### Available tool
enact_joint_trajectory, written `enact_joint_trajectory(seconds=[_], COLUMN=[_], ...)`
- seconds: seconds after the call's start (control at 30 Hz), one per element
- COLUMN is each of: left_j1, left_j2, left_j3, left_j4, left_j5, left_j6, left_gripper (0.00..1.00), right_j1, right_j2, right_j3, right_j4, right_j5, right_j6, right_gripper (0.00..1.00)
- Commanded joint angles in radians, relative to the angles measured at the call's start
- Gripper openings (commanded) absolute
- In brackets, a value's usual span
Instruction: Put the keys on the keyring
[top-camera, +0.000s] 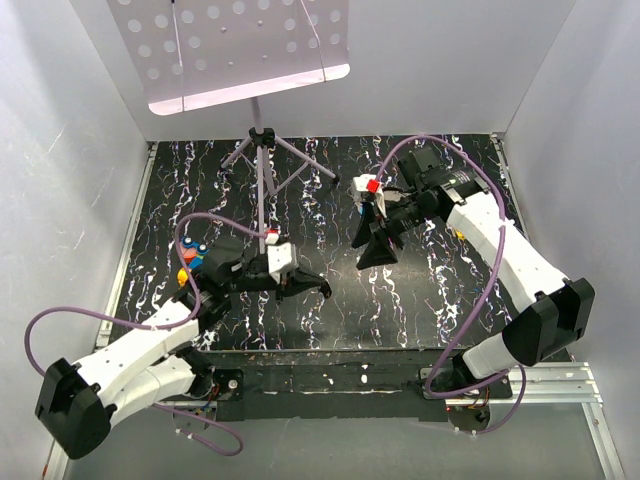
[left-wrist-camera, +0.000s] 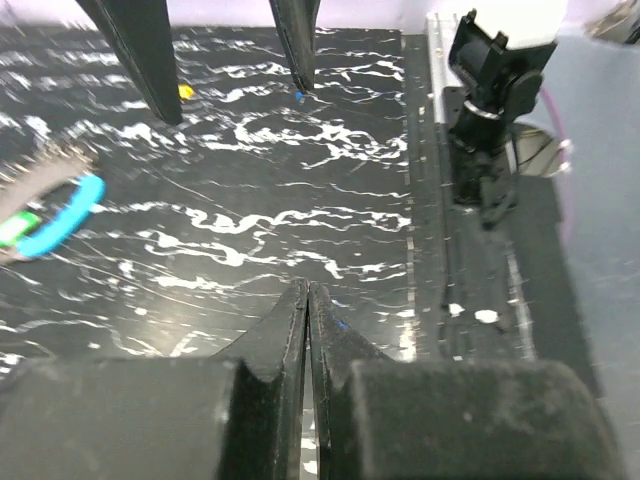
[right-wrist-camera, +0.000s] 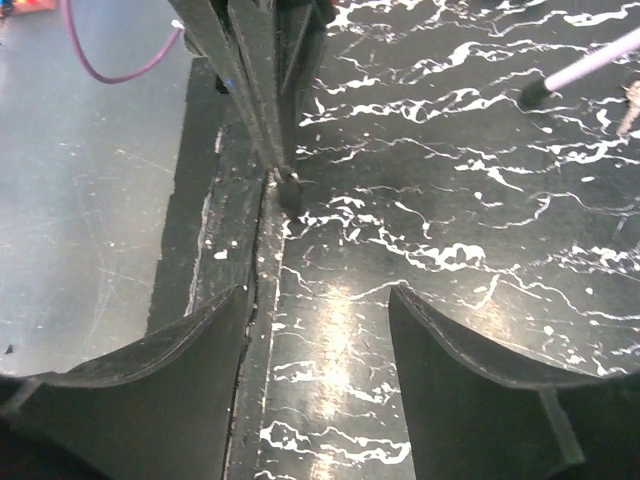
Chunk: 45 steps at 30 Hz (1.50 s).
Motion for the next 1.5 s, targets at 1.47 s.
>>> enact_joint_trajectory(seconds=[1.47], left_j1=[0.028], left_j2=[0.06], left_j3=[-0.373], left_j4=[1.419], left_j5=[-0.328], left_j6=[-0.669], left_gripper=[0.0], right_j1=[0.265], right_j2=[0.104], right_j3=[0.3], right_j4=[0.015], right_j5=[0.014], right_j6=[0.109], right_gripper=[0.39])
